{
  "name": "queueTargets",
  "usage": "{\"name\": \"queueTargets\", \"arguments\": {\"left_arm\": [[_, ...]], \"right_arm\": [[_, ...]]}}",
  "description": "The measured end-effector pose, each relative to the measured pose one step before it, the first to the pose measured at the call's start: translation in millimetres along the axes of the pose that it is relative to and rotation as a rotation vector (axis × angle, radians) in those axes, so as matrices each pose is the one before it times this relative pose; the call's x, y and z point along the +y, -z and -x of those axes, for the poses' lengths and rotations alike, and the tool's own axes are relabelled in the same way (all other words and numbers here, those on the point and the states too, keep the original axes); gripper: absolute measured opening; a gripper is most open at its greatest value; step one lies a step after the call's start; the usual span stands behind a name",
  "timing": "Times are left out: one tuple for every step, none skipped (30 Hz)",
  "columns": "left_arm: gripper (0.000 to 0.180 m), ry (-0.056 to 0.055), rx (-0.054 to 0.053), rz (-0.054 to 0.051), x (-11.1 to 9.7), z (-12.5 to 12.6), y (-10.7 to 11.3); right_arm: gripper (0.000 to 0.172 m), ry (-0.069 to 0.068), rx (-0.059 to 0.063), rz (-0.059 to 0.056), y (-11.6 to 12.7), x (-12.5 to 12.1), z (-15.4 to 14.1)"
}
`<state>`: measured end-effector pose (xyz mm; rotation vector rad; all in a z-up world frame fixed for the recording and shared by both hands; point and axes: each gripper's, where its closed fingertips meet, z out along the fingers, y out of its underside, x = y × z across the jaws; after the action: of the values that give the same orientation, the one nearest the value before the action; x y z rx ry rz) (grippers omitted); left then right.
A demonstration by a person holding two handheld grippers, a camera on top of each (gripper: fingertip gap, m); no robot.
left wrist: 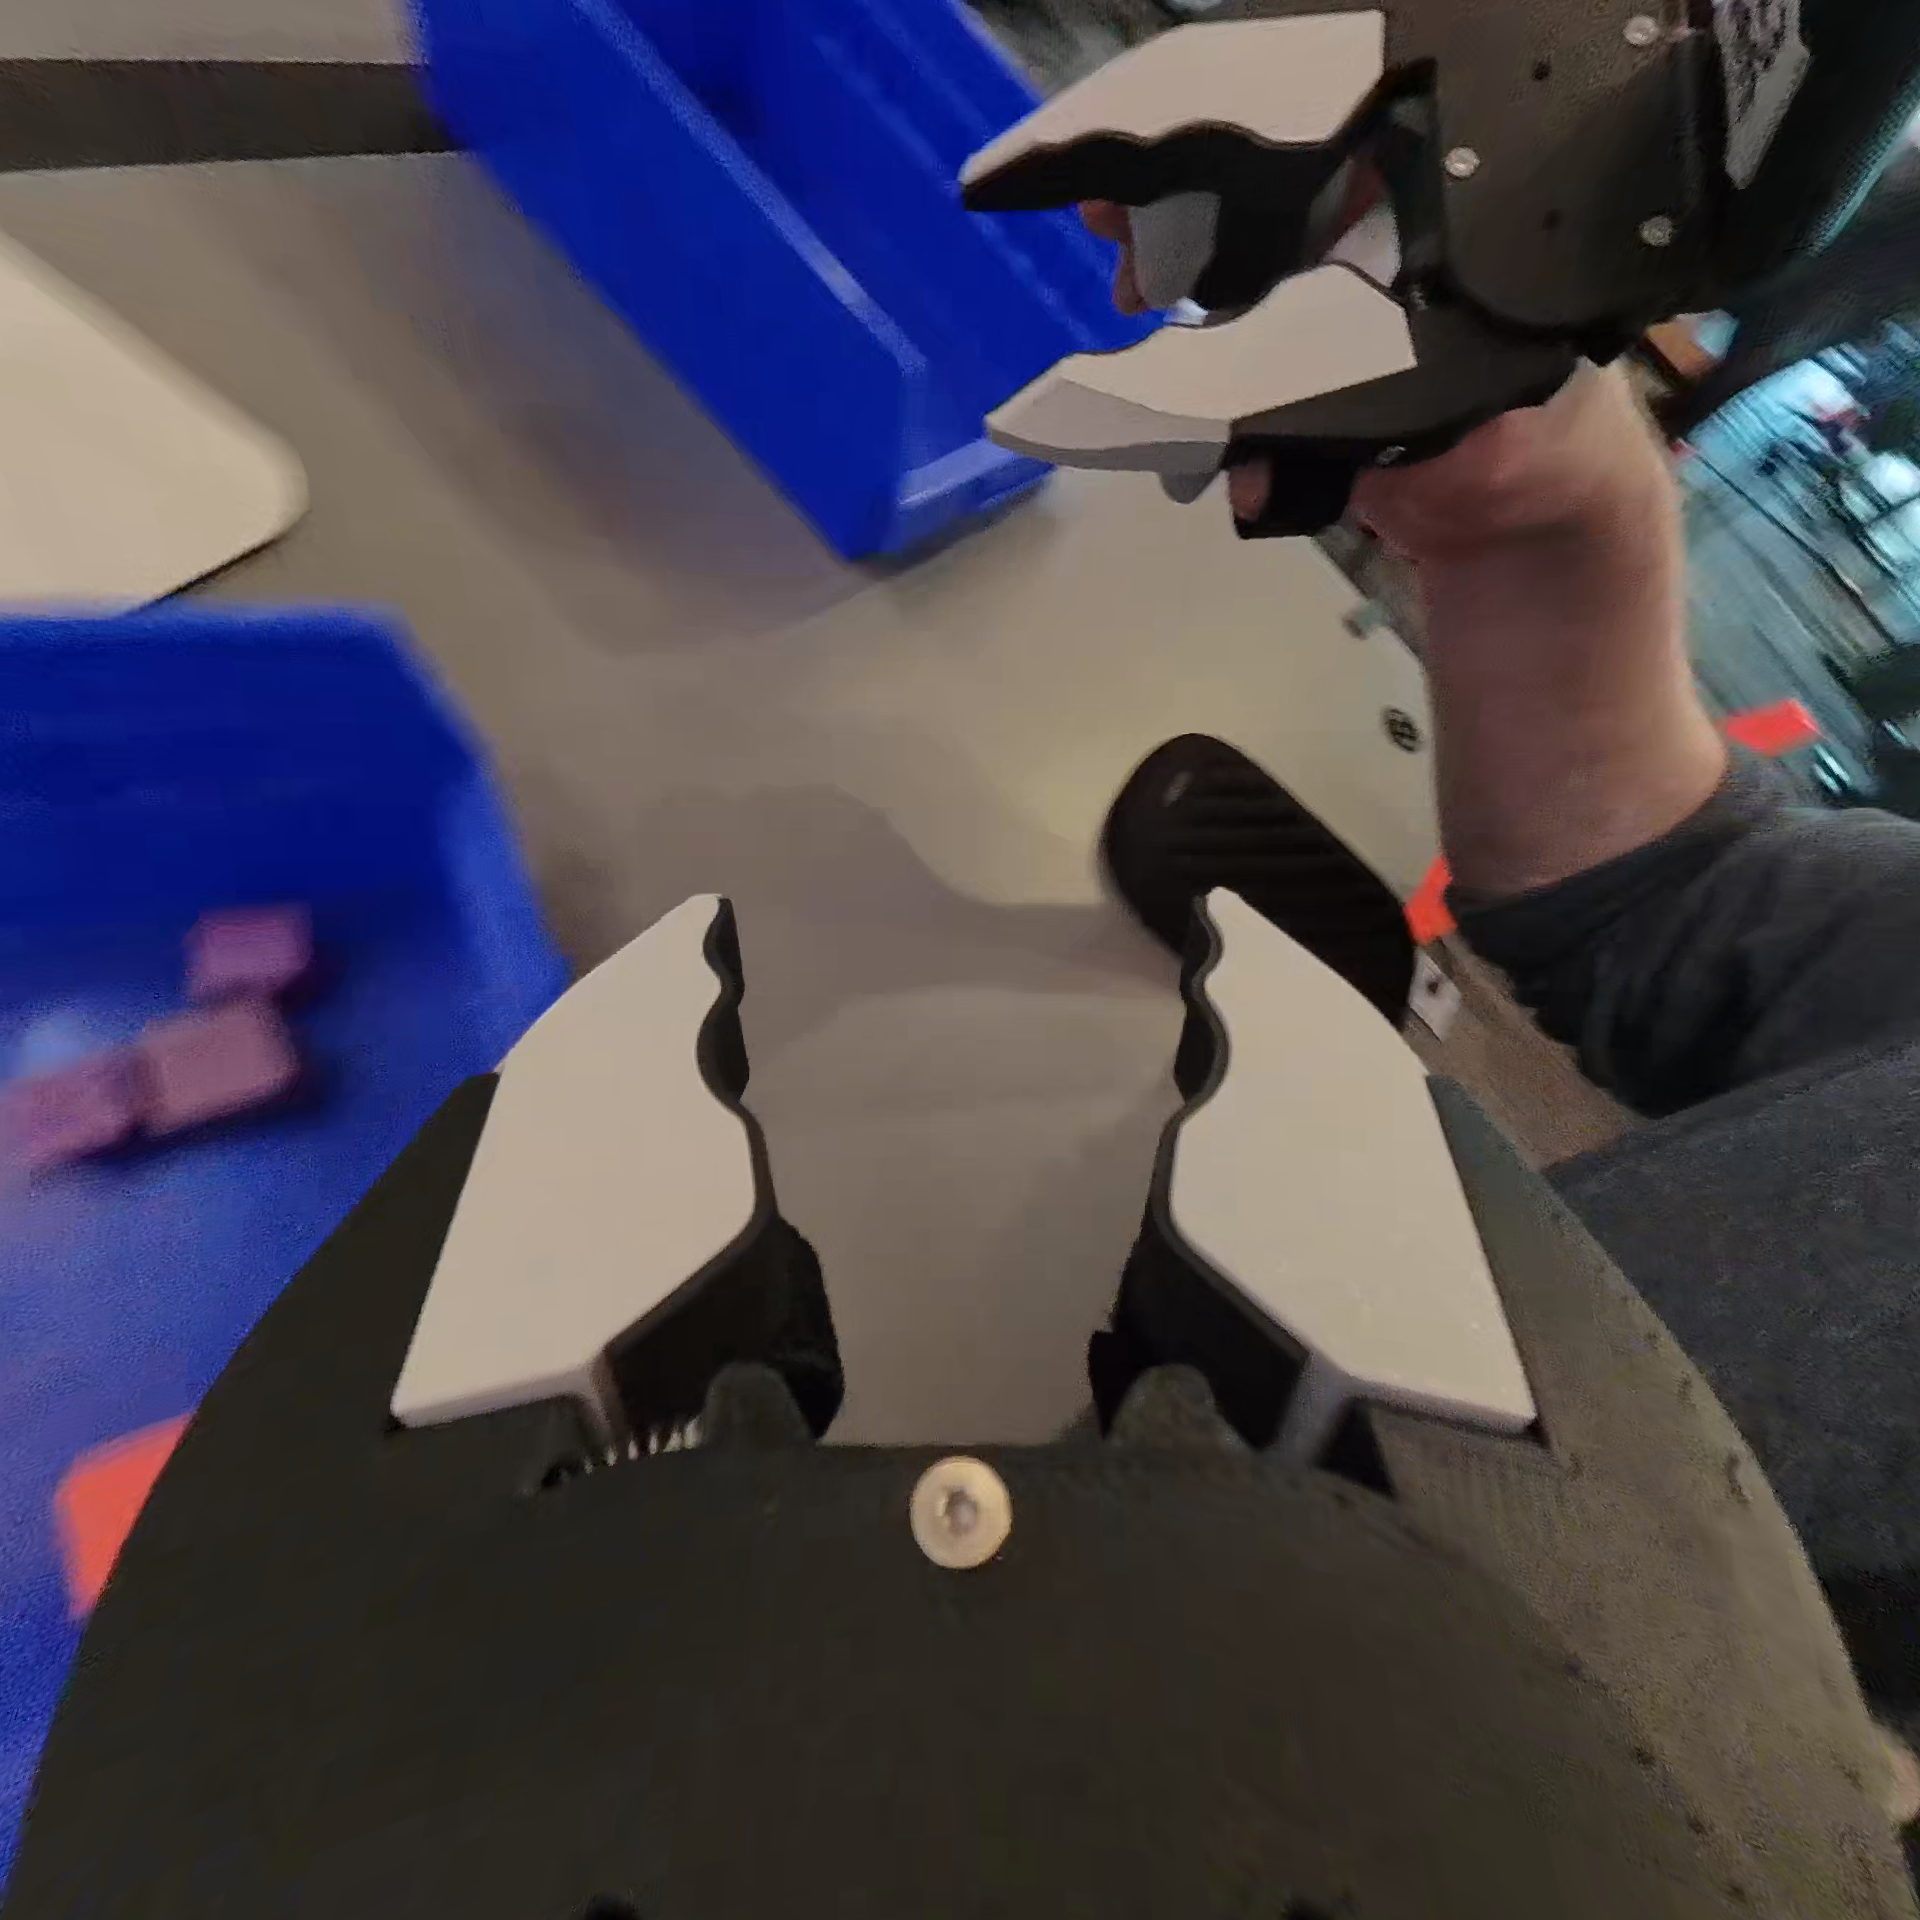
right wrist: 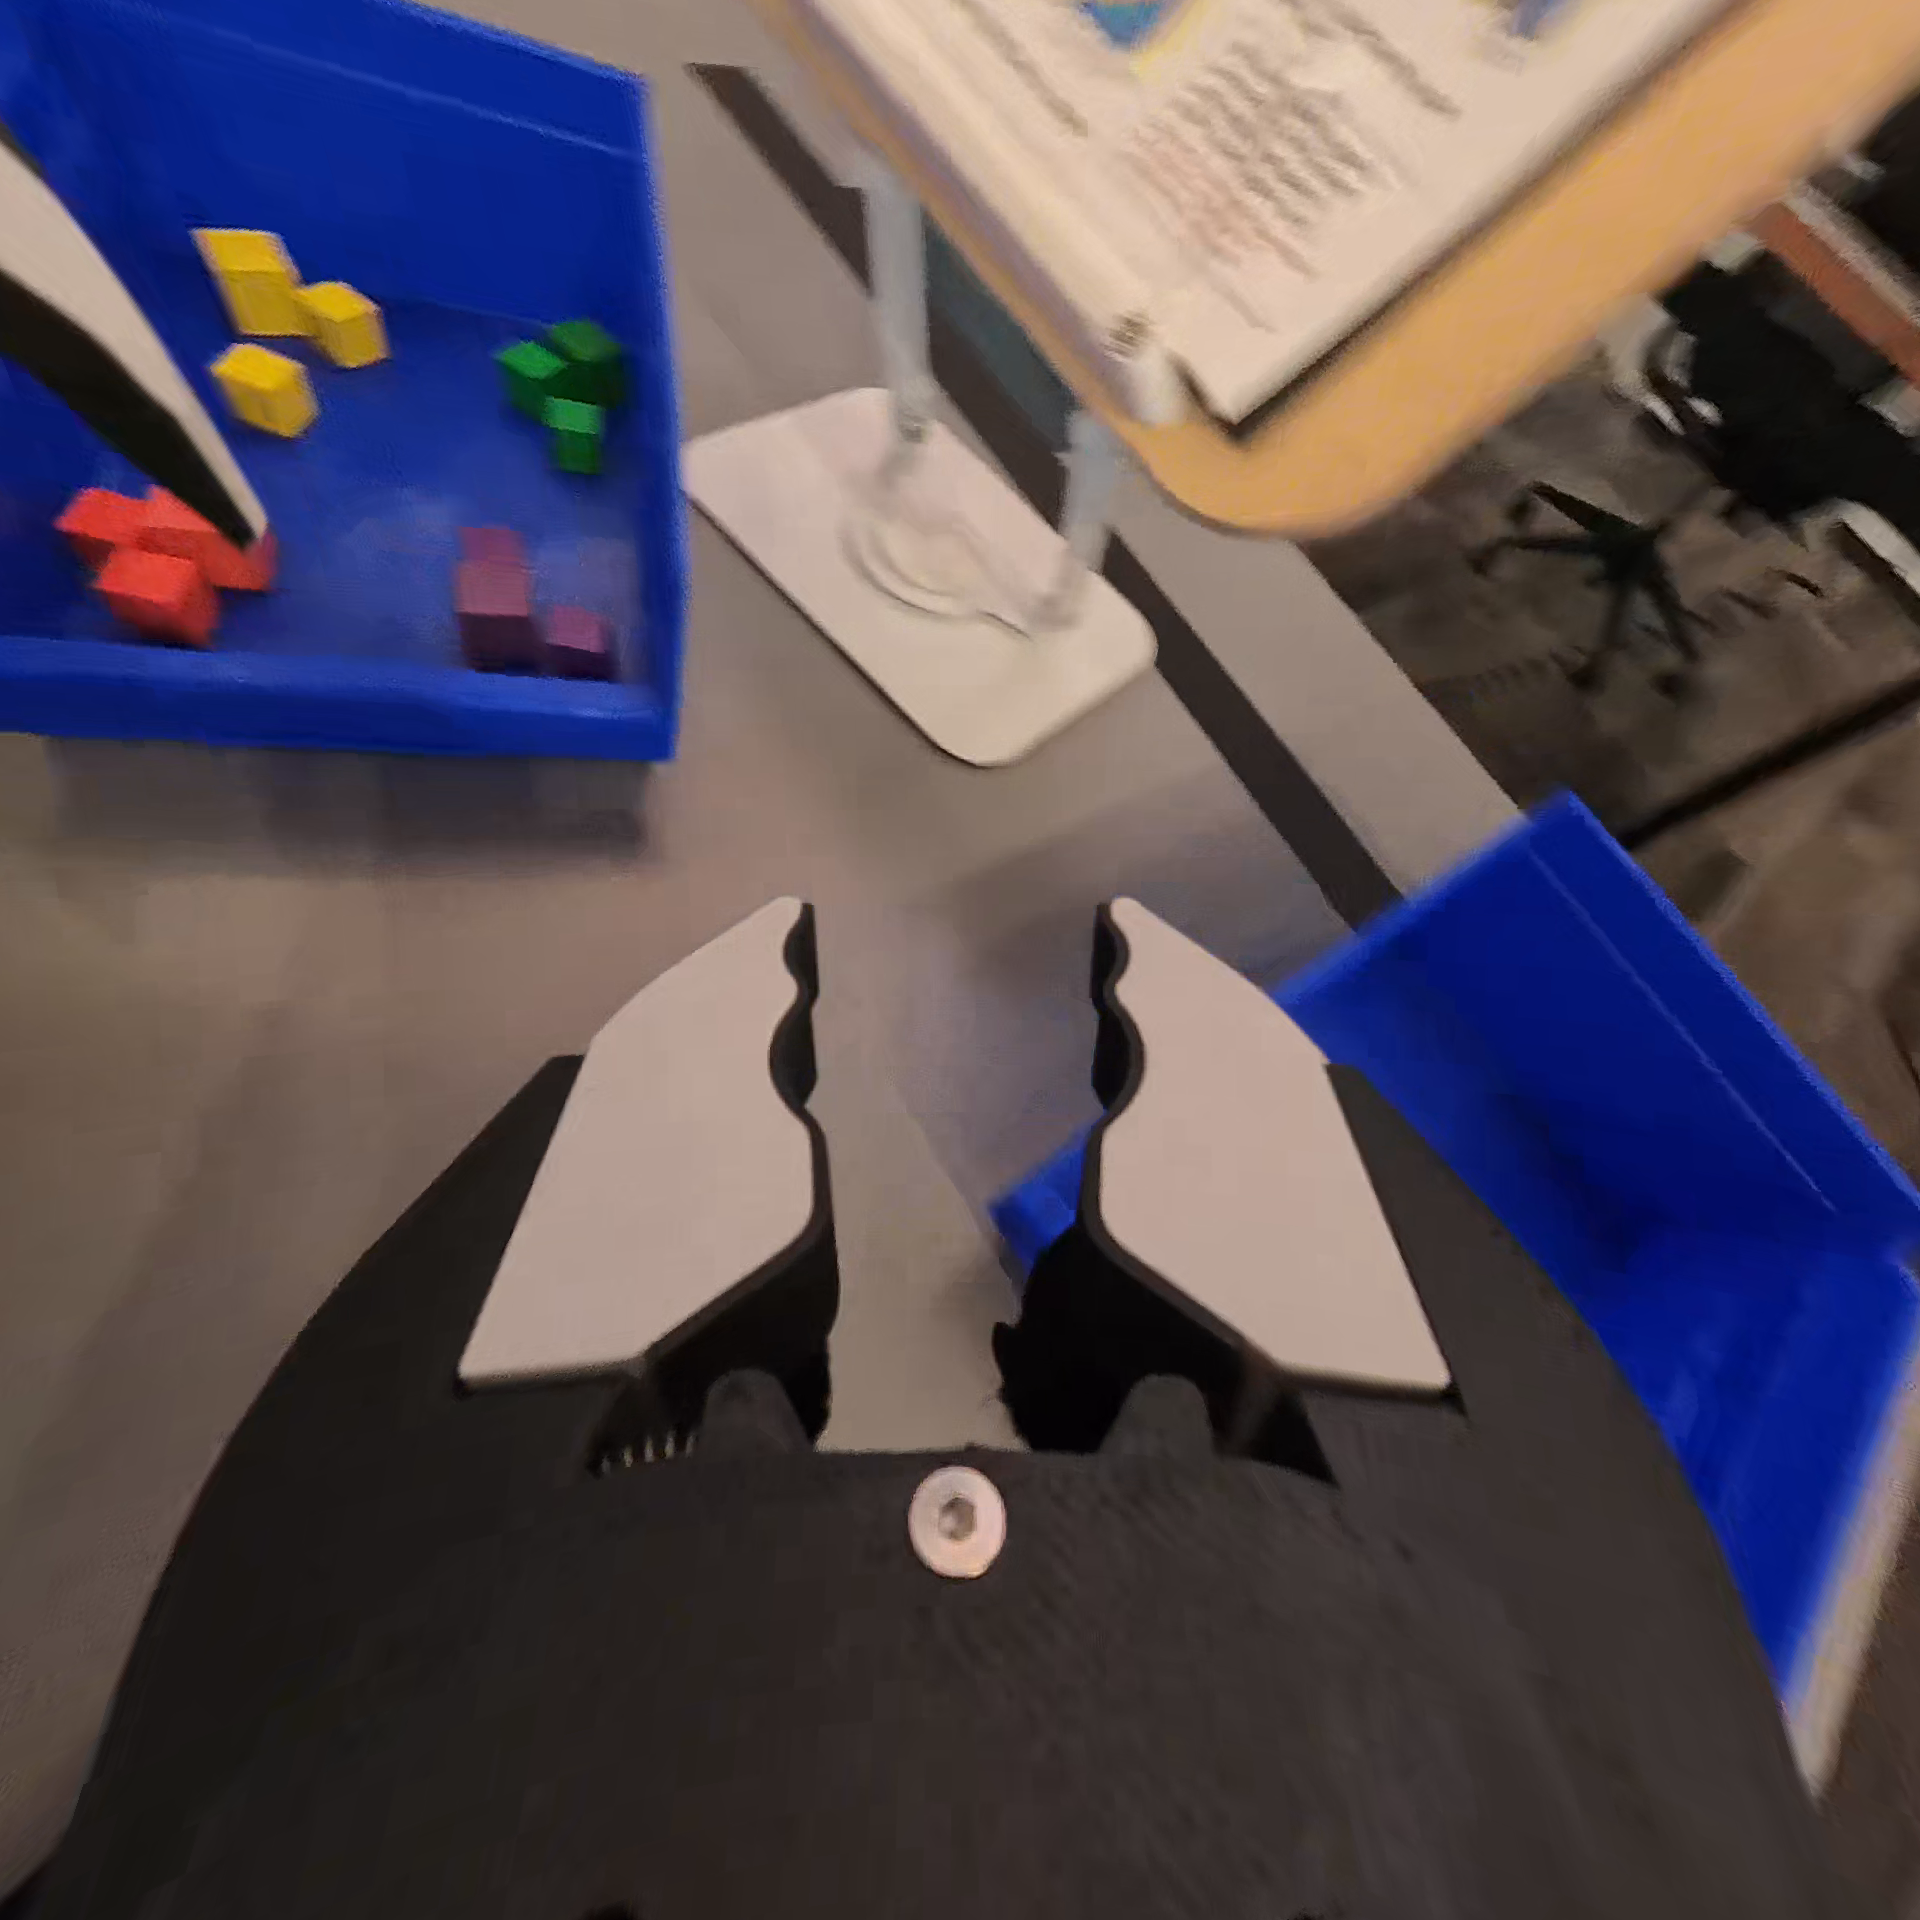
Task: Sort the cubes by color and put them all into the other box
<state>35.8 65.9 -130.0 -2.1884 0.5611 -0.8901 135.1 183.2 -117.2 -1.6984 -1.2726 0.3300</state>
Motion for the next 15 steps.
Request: {"name": "queueTargets", "arguments": {"left_arm": [[0.083, 0.0267, -0.0624, -0.0232, 10.34, 12.92, 18.1], [0.087, 0.0125, -0.0731, -0.0241, 8.89, 14.11, 17.19], [0.091, -0.0004, -0.0834, -0.0249, 7.66, 15.62, 15.3], [0.097, 0.0002, -0.076, -0.019, 7.38, 14.82, 12.95], [0.099, 0.0086, -0.0531, -0.0205, 5.92, 11.3, 10.46], [0.104, 0.0098, -0.0469, -0.0175, 5.46, 10.37, 7.42], [0.114, 0.0112, -0.0551, 0.0027, 7.57, 12.13, 3.48], [0.12, 0.0317, -0.0299, 0.0202, 9.56, 9.33, -0.35], [0.117, 0.0494, 0.0209, 0.0215, 8.72, 2.13, -2.57], [0.103, 0.0357, 0.0396, 0.0004, 4.27, -1.59, -1.98], [0.099, 0.0215, 0.0199, -0.0158, -0.2, -0.39, -0.82], [0.099, 0.0187, 0.0076, -0.012, -1.77, -0.11, -0.36], [0.102, 0.0214, 0.0067, -0.0076, -1.45, -0.73, -0.15], [0.102, 0.0098, 0.0051, -0.0117, -0.95, -1.08, 0.68], [0.101, -0.0087, -0.0035, -0.0066, 0.71, 0.32, 1.05]], "right_arm": [[0.051, 0.0232, -0.0386, 0.0001, -16.46, -8.53, 13.98], [0.051, 0.0191, -0.0301, 0.0042, -16.1, -7.36, 11.48], [0.054, 0.0192, -0.0255, 0.0047, -15.76, -6.14, 9.21], [0.056, 0.0114, -0.0178, 0.0109, -15.47, -4.14, 5.94], [0.056, 0.0052, -0.0207, 0.0195, -14.9, -2.25, 5.04], [0.055, 0.0055, -0.0272, 0.0159, -14.05, -1.86, 5.21], [0.055, 0.0055, -0.0286, 0.0128, -13.31, -1.09, 4.64], [0.055, 0.0022, -0.0117, 0.0156, -12.55, -0.21, 1.33], [0.054, 0.0197, -0.0151, 0.0141, -11.08, -0.26, 2.66], [0.053, 0.0289, -0.0012, -0.0045, -9.24, -2.31, 1.57], [0.047, 0.0126, 0.0159, -0.0108, -7.69, -2.78, -0.95], [0.044, 0.0038, -0.0087, 0.0133, -7.81, 0.36, 2.23], [0.044, 0.0002, -0.0196, 0.03, -7.04, 2.68, 3.71], [0.044, -0.0007, -0.0132, 0.0122, -4.86, 0.1, 2.95], [0.041, 0.0046, -0.016, -0.0052, -2.62, -1.95, 3.54]]}}
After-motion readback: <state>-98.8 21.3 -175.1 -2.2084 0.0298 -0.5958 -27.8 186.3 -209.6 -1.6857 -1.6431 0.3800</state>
